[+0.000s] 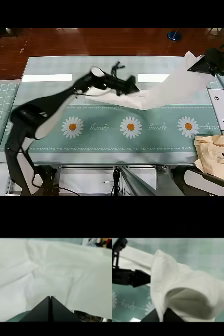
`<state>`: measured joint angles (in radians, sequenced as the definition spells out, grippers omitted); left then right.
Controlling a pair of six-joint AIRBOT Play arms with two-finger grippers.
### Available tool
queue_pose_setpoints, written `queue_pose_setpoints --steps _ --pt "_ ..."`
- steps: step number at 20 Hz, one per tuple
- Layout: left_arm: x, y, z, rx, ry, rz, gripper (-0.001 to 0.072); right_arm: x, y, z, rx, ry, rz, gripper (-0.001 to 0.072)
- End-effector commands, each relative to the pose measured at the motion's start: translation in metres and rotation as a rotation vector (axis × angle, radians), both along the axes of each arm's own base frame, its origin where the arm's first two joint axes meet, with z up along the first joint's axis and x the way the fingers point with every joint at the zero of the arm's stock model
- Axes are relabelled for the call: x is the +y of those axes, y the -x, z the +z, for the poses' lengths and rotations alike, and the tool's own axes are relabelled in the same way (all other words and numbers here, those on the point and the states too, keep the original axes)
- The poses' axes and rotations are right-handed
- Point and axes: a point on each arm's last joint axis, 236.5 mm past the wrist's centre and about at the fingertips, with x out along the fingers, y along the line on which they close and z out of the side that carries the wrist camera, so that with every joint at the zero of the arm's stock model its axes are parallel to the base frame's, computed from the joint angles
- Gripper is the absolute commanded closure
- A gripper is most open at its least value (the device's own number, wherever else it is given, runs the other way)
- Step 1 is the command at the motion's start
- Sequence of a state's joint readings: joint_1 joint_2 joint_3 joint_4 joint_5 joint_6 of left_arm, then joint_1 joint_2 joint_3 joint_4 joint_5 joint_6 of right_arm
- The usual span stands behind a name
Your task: Fold the shirts.
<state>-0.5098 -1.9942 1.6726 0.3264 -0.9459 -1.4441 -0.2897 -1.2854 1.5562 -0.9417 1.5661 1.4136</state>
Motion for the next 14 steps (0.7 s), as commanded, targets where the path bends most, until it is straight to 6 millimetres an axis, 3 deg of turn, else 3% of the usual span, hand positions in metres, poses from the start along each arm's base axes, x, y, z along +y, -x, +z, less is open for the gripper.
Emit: queue_pose_setpoints --steps 1,3,4,6,8,11,14 --pt "0.102 -0.057 0.077 -0.194 -0.019 0.052 0.0679 0.020 -0.002 0.001 0.009 -0.008 0.008 0.0695" --pt "0.191 -0.077 0.131 -0.324 -0.102 0.125 0.0679 0.044 -0.009 0.003 -0.013 -0.010 0.016 0.0695" --pt "0.231 -0.077 0.154 -0.370 -0.144 0.164 0.0679 0.057 -0.015 0.005 -0.031 -0.013 0.013 0.0695" --pt "0.302 -0.063 0.191 -0.441 -0.235 0.214 0.0678 0.088 -0.026 0.011 -0.079 -0.031 0.012 0.0695" --pt "0.354 -0.038 0.214 -0.484 -0.310 0.228 0.0678 0.122 -0.033 0.014 -0.106 -0.066 0.021 0.0695" --pt "0.403 -0.009 0.228 -0.485 -0.378 0.247 0.0678 0.174 -0.036 -0.004 -0.077 -0.095 0.070 0.0695" --pt "0.415 0.009 0.237 -0.480 -0.393 0.251 0.0677 0.217 -0.042 -0.040 -0.040 -0.080 0.105 0.0695"
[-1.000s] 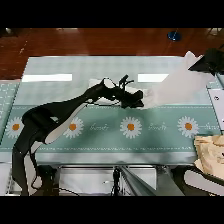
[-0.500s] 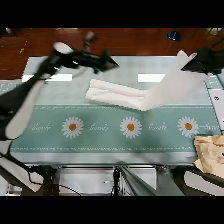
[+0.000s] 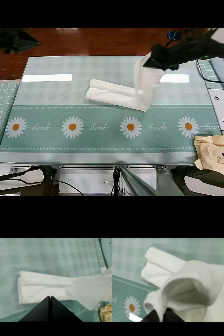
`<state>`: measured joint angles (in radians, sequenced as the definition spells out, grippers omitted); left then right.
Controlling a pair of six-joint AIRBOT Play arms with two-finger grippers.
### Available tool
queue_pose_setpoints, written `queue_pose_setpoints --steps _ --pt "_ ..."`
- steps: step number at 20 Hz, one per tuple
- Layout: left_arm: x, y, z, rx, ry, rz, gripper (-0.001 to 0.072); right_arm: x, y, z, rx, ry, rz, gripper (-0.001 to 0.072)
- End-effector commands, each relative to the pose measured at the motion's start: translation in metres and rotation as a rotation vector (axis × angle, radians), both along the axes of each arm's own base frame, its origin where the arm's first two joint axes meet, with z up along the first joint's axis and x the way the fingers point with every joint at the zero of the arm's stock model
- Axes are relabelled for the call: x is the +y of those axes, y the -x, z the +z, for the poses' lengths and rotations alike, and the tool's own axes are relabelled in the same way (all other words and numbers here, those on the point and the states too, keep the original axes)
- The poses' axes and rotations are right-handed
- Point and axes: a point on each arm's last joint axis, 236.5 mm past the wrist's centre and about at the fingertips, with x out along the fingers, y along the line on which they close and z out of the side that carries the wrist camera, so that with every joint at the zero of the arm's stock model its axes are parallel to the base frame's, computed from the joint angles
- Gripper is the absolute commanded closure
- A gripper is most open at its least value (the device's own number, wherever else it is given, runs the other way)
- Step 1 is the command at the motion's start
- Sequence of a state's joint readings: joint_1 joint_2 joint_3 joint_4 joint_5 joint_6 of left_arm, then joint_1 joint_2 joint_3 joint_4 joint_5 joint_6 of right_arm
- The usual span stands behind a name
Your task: Fold the shirts.
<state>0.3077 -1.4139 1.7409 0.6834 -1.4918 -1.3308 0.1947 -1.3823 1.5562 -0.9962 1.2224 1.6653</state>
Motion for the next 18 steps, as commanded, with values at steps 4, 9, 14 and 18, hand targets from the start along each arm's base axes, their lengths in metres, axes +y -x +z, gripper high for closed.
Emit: queue_pose_setpoints --steps 4,9,14,18 --pt "0.007 0.035 0.016 -0.016 -0.067 -0.041 0.0677 0.099 -0.014 -0.080 0.070 -0.008 0.029 0.0695" --pt "-0.021 0.042 0.010 -0.001 -0.072 -0.128 0.0677 0.148 -0.027 -0.136 0.084 -0.042 -0.010 0.0694" --pt "-0.053 0.052 -0.023 0.067 -0.098 -0.224 0.0677 0.175 -0.065 -0.127 0.040 -0.254 -0.169 0.0280" --pt "-0.086 0.050 -0.083 0.154 -0.120 -0.280 0.0677 0.187 -0.075 -0.079 -0.052 -0.396 -0.156 0.0242"
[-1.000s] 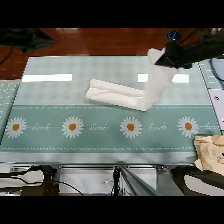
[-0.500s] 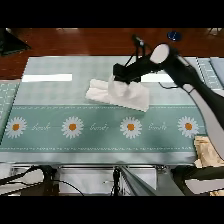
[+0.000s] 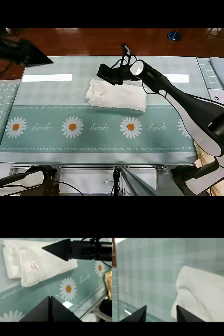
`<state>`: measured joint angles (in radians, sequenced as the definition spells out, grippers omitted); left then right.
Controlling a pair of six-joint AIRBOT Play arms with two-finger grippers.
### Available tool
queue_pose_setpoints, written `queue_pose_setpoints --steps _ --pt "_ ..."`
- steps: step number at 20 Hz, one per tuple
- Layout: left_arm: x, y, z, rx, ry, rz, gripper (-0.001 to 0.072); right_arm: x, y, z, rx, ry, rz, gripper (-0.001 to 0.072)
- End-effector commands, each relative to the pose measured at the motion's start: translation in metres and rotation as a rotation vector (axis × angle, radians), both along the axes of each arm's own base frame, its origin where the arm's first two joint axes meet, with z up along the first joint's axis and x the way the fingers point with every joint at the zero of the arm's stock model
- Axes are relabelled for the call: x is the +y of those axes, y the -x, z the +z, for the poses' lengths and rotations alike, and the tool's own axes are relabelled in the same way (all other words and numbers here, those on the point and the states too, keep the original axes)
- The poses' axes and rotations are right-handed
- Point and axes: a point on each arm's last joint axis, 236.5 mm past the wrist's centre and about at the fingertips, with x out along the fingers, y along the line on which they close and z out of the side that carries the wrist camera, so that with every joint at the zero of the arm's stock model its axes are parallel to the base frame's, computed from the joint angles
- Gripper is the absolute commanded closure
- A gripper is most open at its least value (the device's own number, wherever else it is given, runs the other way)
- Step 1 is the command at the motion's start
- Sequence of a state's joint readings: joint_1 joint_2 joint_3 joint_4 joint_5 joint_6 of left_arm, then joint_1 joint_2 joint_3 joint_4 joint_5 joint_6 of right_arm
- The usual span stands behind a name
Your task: Fold the shirts.
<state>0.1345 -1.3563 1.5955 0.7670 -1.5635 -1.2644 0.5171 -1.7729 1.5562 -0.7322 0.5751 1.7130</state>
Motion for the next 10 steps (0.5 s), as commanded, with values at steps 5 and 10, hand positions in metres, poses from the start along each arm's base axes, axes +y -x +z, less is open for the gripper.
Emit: queue_pose_setpoints --steps 5,10 --pt "-0.055 -0.012 -0.127 0.176 -0.071 -0.103 0.0633 -0.036 -0.011 0.097 -0.213 -0.059 0.018 0.0246" --pt "-0.073 -0.011 -0.211 0.348 -0.081 -0.154 0.0088 -0.165 0.019 0.091 -0.085 0.209 0.108 0.0237"
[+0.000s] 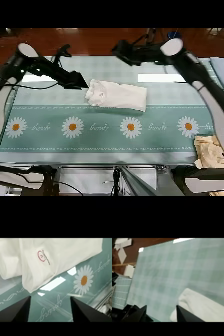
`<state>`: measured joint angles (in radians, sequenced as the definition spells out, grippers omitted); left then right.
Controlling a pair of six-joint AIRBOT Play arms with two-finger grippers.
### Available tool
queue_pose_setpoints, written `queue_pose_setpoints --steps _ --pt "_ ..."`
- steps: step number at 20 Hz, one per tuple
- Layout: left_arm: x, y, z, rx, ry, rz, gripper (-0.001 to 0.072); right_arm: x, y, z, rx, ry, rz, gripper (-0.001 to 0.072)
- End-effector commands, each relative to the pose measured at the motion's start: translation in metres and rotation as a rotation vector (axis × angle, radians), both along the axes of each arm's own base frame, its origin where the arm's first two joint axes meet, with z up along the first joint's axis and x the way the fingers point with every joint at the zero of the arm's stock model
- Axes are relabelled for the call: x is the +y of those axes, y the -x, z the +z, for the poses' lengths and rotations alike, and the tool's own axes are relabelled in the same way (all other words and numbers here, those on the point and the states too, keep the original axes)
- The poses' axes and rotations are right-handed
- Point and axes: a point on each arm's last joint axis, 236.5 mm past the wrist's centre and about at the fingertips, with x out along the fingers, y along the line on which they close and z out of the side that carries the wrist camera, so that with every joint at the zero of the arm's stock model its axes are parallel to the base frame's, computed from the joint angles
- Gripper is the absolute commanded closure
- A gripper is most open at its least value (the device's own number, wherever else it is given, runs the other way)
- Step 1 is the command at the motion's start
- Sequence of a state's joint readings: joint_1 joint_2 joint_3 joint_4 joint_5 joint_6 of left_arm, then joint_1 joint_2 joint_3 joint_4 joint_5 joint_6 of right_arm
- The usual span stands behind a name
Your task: Fold the shirts.
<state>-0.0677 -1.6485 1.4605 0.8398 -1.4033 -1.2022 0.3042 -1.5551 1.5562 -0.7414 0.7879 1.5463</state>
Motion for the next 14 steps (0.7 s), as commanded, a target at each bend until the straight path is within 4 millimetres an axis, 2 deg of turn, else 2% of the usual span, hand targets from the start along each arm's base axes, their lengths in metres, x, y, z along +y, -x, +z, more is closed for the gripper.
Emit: queue_pose_setpoints --steps 1,4,6,9,14 --pt "-0.011 0.000 -0.054 0.089 -0.010 -0.033 0.0089 -0.094 0.042 -0.026 0.166 0.247 0.080 0.0156" --pt "-0.018 -0.011 -0.065 0.093 0.009 -0.043 0.0088 -0.171 0.074 -0.063 0.344 0.443 0.102 0.0150" --pt "-0.024 -0.023 -0.062 0.066 0.012 -0.054 0.0088 -0.205 0.077 -0.071 0.379 0.508 0.070 0.0150" --pt "-0.035 -0.038 -0.058 0.022 0.013 -0.077 0.0088 -0.228 0.068 -0.073 0.378 0.503 0.012 0.0150" --pt "-0.050 -0.037 -0.078 0.047 0.010 -0.109 0.0089 -0.228 0.065 -0.085 0.391 0.502 0.035 0.0151"
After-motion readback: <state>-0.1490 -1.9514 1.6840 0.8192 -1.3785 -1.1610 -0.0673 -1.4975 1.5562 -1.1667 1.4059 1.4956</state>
